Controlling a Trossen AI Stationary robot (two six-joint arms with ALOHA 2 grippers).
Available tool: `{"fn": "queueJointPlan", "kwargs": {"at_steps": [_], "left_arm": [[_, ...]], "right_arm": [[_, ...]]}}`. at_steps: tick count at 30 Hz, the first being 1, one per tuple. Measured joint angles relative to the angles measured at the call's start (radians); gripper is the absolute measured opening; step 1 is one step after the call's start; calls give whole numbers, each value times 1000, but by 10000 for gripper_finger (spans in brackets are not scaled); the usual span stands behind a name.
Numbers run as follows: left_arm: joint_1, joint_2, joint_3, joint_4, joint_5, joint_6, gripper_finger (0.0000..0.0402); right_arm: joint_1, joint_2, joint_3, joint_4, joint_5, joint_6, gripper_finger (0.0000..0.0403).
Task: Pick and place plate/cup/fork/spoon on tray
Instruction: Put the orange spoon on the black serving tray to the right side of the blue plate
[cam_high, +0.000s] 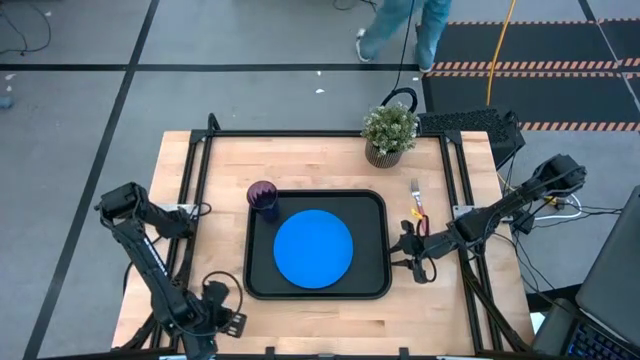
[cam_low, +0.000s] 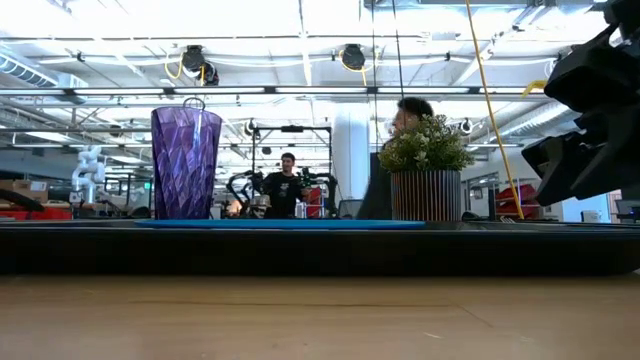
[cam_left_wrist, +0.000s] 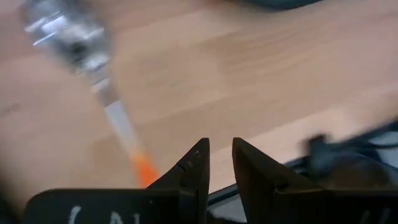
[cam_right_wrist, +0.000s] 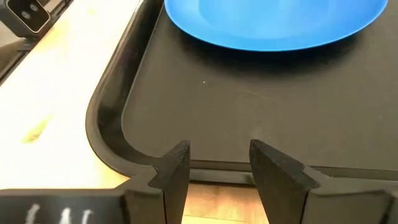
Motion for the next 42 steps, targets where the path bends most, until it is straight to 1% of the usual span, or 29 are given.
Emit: {"fn": "queueJointPlan", "kwargs": {"at_steps": [1,3,10,12,15,17,20,24,26,28,30,32,37,38,42], "left_arm": [[0,0,0,17,-44,30,72],[0,0,0,46,-95,74,72],[25,0,0,93,-187,189,72],[37,0,0,92,-198,212,72],[56,0,0,80,-201,204,72],[71,0,0,101,-209,225,72],[75,0,0,212,-261,343,72],[78,0,0,366,-359,549,72],[80,-1,0,394,-392,598,72],[90,-1,0,388,-388,598,72],[98,-1,0,352,-354,539,72],[105,-1,0,289,-305,407,72],[111,-1,0,70,-82,49,72],[111,-1,0,35,-50,3,72],[95,-1,0,-46,15,-118,72]], "right_arm": [[3,0,0,0,0,1,157],[7,0,0,6,4,0,157],[7,0,0,56,6,-35,157],[7,0,0,61,6,-42,157],[7,0,0,67,6,-50,157],[7,0,0,66,6,-52,157],[7,0,0,67,6,-57,157],[7,0,0,67,6,-59,157],[7,0,0,66,5,-59,157],[7,0,0,67,5,-54,157],[7,0,0,67,5,-53,157],[7,0,0,67,5,-52,157],[7,0,0,71,5,-52,157],[7,0,0,71,5,-52,157],[7,0,0,67,2,-53,157]]}}
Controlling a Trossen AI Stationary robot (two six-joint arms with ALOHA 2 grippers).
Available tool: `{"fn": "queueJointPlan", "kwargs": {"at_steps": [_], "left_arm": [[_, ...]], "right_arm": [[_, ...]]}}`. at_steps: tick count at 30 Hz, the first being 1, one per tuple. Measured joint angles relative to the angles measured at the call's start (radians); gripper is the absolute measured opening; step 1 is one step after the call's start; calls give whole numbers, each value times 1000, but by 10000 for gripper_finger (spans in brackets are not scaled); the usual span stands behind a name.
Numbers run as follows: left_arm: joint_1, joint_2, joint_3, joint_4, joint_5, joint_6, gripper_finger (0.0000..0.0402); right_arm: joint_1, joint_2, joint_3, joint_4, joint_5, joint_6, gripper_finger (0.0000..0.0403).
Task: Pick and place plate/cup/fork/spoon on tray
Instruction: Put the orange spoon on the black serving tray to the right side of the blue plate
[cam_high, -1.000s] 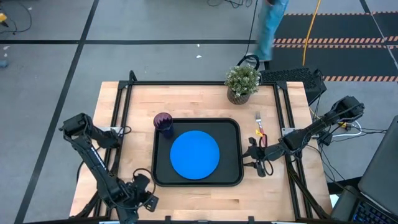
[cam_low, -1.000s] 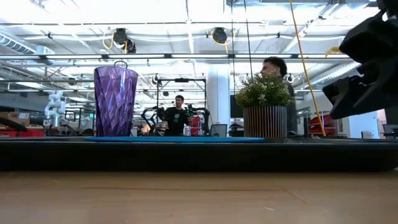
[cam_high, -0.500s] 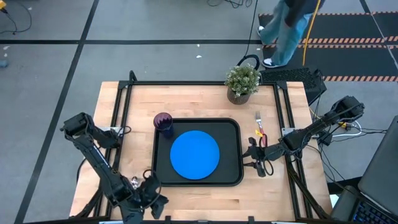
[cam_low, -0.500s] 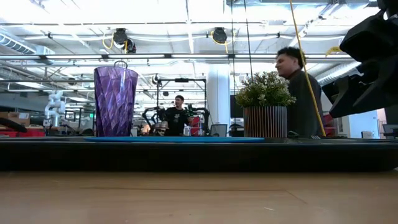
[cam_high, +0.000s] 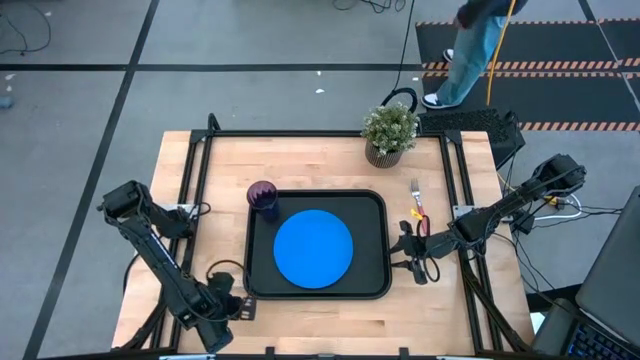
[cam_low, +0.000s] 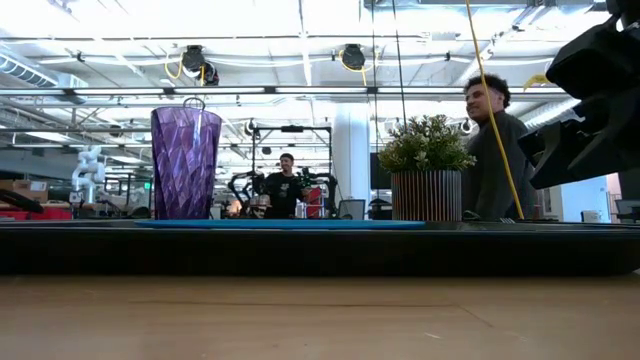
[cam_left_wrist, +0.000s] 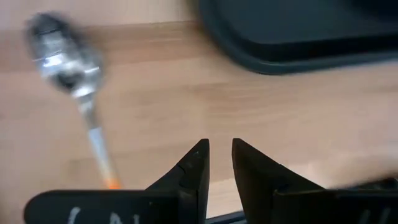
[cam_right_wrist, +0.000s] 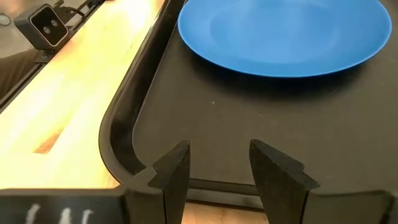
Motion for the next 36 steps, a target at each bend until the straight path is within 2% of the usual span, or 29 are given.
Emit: {"fn": "queueJointPlan", "kwargs": {"at_steps": [8,19,36], "left_arm": [[-44,75,0,-23,275,-176,72],[-70,166,0,16,294,-177,72],[-75,164,0,-28,293,-183,72]], "right_arm": [[0,0,0,-21,-1,4,157],[0,0,0,-22,0,5,157],[0,0,0,-15,-1,5,157]]}}
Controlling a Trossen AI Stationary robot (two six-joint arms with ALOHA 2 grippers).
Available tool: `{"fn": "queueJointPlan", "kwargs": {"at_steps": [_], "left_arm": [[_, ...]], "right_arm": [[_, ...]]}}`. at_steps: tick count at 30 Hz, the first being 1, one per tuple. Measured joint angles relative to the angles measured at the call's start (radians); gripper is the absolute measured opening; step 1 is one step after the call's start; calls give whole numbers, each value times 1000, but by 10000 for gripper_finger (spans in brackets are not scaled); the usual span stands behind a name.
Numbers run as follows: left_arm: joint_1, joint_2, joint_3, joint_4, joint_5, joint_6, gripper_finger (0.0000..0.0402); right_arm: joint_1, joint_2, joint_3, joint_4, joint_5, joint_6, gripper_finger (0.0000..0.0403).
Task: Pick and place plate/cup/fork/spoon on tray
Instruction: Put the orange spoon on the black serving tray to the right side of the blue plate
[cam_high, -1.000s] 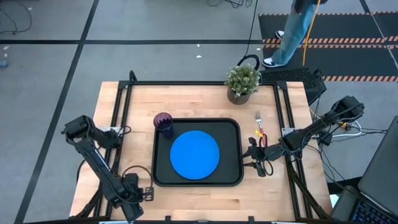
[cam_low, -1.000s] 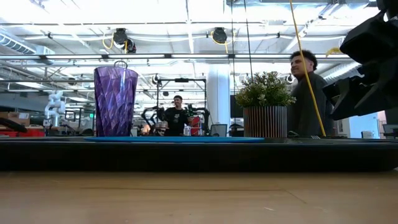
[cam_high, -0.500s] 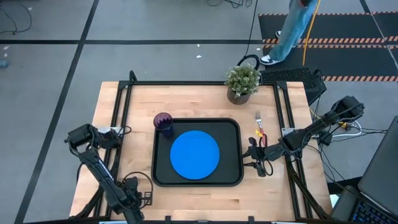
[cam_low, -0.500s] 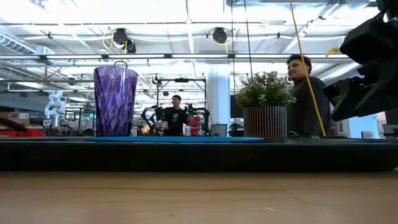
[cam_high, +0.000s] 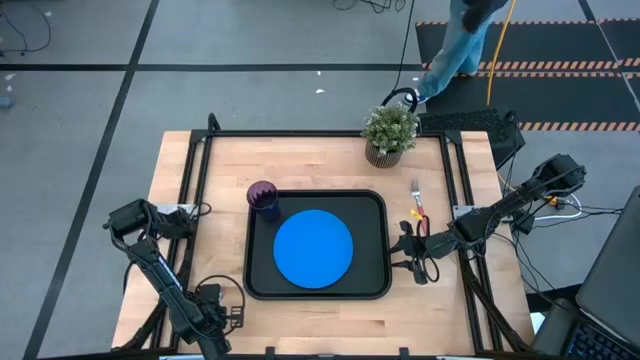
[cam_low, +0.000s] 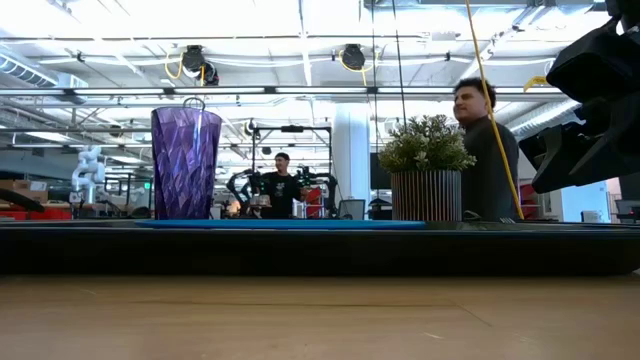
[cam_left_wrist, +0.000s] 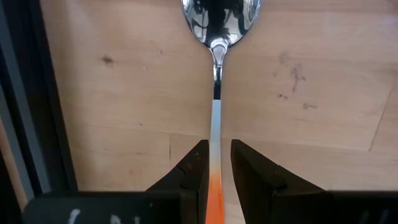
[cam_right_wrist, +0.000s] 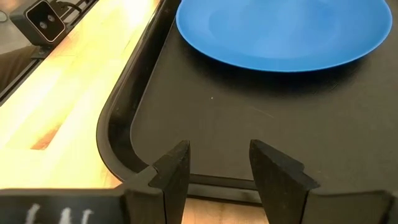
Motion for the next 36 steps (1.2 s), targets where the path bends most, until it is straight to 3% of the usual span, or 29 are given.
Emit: {"fn": "queueJointPlan", "kwargs": {"at_steps": [21,27,36], "left_arm": [[-3,-8,-103,130,-18,25,71],[-3,-6,-103,142,-19,44,13],[1,-45,-80,85,-33,49,2]], "right_arm": [[0,0,0,0,0,0,157],[0,0,0,0,1,7,157],[0,0,0,0,3,-2,157]]}}
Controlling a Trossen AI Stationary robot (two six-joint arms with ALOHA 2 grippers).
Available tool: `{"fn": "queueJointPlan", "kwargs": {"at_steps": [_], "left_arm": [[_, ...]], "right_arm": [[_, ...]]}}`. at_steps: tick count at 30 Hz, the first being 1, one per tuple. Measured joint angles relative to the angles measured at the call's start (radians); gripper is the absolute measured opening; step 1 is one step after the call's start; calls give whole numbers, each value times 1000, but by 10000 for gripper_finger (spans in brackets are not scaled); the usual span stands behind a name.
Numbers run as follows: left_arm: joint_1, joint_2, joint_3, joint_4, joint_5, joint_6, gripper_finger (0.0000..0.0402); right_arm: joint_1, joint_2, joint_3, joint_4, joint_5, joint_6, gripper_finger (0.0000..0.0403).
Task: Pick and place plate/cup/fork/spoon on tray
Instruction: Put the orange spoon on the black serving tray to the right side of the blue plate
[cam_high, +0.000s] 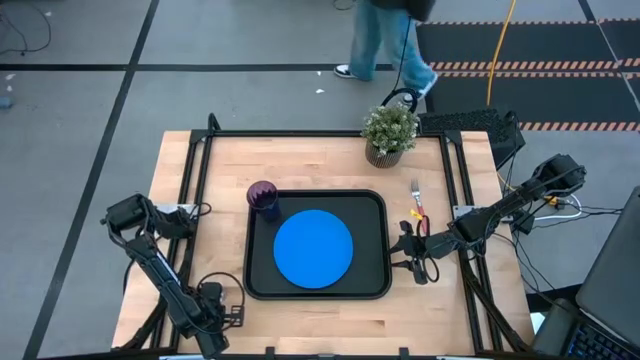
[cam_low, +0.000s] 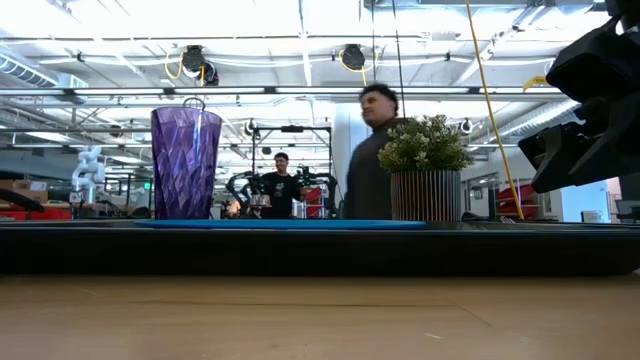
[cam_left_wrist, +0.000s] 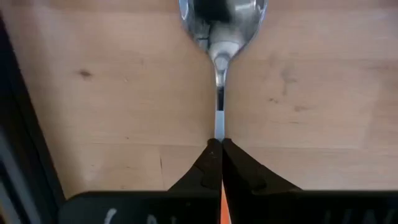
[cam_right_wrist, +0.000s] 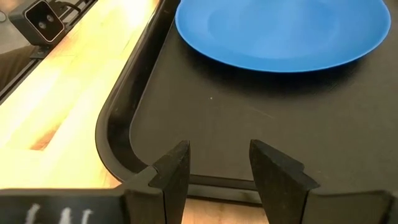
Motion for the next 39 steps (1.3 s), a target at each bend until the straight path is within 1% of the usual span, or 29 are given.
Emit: {"fn": "queueJointPlan", "kwargs": {"at_steps": [6,11,15,18,21,23,27,30,33,36,39], "left_arm": [[17,-58,68,-111,-23,1,0],[59,-62,144,-204,-47,62,0],[78,-63,150,-231,-49,76,2],[78,-63,132,-226,-49,76,14],[78,-63,106,-220,-35,80,39],[78,-63,95,-220,-13,84,66],[78,-63,88,-217,-9,92,140],[76,-64,88,-220,-25,105,200],[71,-62,69,-222,-42,104,243],[71,-58,26,-175,-38,99,264],[69,-58,-23,-110,-37,98,265]], "right_arm": [[0,0,0,0,0,-3,157],[0,0,0,0,0,-3,157],[0,0,0,0,-1,-5,157],[0,0,0,-1,-3,-5,157],[0,0,0,-9,-3,-4,157],[0,0,0,-21,-3,-4,157],[0,0,0,-21,-3,-4,157],[0,0,0,-20,-3,-4,157],[0,0,0,-20,-3,-3,157],[0,0,0,-20,-3,-3,157],[0,0,0,-23,-3,-3,157]]}}
